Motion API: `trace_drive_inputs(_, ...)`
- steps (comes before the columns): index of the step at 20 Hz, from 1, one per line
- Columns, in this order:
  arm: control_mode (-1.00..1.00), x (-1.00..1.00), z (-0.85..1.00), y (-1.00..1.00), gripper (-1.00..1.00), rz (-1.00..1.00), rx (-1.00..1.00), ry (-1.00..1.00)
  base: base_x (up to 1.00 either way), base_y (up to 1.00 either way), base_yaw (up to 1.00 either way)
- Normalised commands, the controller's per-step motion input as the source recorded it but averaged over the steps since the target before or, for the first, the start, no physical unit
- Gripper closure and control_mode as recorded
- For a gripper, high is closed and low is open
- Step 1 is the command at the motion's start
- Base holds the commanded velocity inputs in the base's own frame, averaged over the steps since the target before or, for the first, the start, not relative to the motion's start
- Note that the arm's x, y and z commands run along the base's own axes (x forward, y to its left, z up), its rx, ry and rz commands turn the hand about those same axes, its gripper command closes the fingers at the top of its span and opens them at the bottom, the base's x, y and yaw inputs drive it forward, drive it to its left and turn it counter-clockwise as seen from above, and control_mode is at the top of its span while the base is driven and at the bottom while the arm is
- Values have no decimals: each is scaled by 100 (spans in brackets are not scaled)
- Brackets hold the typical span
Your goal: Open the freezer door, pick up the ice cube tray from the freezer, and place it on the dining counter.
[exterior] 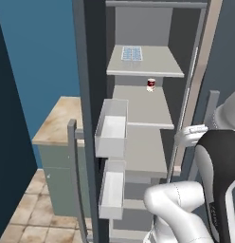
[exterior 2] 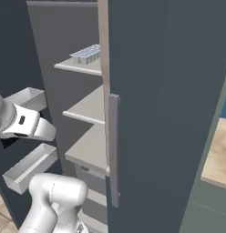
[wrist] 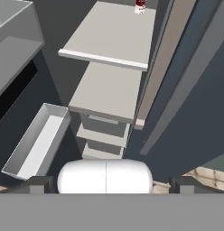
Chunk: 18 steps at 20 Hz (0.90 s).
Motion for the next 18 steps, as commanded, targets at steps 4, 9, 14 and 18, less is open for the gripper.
trace_drive_inputs(4,100,0,0,0,-100,0,0,0,38,25,4)
trace_drive_inputs(9,100,0,0,0,-100,0,0,0,33,16,1)
trace_drive_inputs(14,100,0,0,0,-100,0,0,0,39,13,0)
trace_drive_inputs(18,100,0,0,0,-100,0,0,0,34,30,0)
